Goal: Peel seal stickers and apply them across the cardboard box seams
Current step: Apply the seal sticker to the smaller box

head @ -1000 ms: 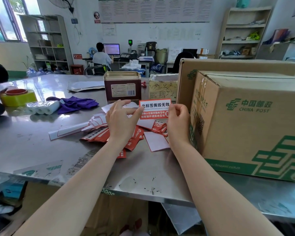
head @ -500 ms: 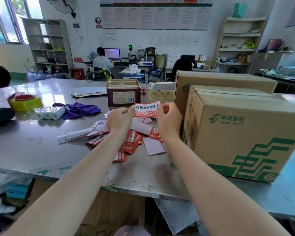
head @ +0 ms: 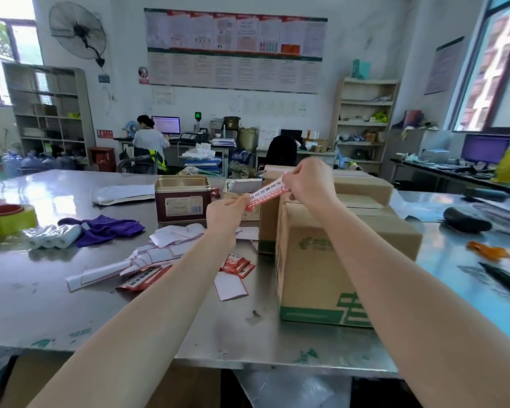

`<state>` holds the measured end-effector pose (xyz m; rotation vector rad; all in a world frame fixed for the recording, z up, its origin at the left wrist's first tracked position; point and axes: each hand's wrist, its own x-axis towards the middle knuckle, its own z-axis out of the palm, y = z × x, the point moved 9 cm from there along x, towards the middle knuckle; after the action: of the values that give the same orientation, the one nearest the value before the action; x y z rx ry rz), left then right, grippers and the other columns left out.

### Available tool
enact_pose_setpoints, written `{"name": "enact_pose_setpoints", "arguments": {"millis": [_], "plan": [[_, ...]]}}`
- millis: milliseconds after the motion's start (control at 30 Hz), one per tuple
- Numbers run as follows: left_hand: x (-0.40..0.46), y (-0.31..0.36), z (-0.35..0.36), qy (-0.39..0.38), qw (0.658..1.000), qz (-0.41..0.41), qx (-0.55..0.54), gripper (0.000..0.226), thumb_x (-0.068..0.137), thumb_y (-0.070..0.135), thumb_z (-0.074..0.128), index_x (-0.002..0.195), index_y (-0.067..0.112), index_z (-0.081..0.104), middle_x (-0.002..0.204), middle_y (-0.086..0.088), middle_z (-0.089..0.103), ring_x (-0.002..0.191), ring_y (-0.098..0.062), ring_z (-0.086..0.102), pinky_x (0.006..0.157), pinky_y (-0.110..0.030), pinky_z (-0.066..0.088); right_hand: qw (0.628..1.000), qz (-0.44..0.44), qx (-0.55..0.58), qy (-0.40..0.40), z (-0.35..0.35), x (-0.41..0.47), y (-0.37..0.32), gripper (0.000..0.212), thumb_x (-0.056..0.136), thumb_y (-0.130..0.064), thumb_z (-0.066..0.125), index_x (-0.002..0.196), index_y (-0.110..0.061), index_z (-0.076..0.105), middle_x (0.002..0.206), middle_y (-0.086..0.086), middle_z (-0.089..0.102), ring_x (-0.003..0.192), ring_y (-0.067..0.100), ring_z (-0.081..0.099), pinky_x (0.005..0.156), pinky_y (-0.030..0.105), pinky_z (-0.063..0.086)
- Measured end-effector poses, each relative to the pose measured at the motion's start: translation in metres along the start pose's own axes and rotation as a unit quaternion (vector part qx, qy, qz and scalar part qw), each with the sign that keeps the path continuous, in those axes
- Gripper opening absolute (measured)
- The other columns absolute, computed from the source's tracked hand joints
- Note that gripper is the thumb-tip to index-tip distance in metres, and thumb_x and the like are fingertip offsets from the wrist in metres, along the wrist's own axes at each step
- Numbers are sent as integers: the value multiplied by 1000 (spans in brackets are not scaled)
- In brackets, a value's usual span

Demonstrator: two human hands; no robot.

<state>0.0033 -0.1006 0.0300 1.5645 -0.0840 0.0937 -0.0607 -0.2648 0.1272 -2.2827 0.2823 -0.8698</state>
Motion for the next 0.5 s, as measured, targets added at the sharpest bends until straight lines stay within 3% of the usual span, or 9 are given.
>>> {"name": "enact_pose_setpoints", "arguments": {"millis": [67, 167, 300, 400, 500], "plan": [[1, 3, 8, -3, 1000, 7, 24, 21, 86, 28, 62, 80, 11, 72, 77, 3, 60, 70, -7, 48, 60, -19, 39, 999, 28, 6, -28, -5, 1, 20, 16, 89, -19, 60, 80, -6, 64, 75, 7, 69, 59, 16, 65, 49, 25, 50], [4, 8, 20, 6, 998, 30, 56, 23, 81, 30, 65, 63, 17, 72, 72, 4, 65, 76, -16, 55, 79, -37, 47, 997, 65, 20, -41, -16, 1, 44, 16, 87, -18, 61, 79, -6, 68, 74, 8, 70, 52, 12, 61, 50, 23, 50], [6, 11, 34, -9, 996, 40, 80, 26, 82, 34, 64, 64, 17, 72, 61, 0, 60, 67, -18, 49, 76, -37, 44, 995, 83, 36, -32, -23, 4, 57, 21, 86, -17, 63, 66, -11, 64, 76, 10, 71, 51, 11, 59, 49, 21, 48], [9, 10, 39, -19, 996, 38, 84, 27, 84, 36, 63, 74, 13, 73, 55, 3, 48, 60, -15, 43, 69, -33, 39, 995, 83, 38, -27, -26, 3, 60, 20, 85, -16, 62, 68, -9, 67, 77, 11, 71, 51, 11, 58, 47, 19, 45], [9, 12, 44, -28, 995, 41, 86, 26, 85, 34, 62, 72, 14, 72, 54, 3, 46, 57, -13, 40, 66, -32, 37, 995, 84, 49, -13, -28, 3, 63, 19, 85, -15, 62, 70, -5, 69, 78, 15, 71, 54, 15, 57, 52, 24, 47]]}}
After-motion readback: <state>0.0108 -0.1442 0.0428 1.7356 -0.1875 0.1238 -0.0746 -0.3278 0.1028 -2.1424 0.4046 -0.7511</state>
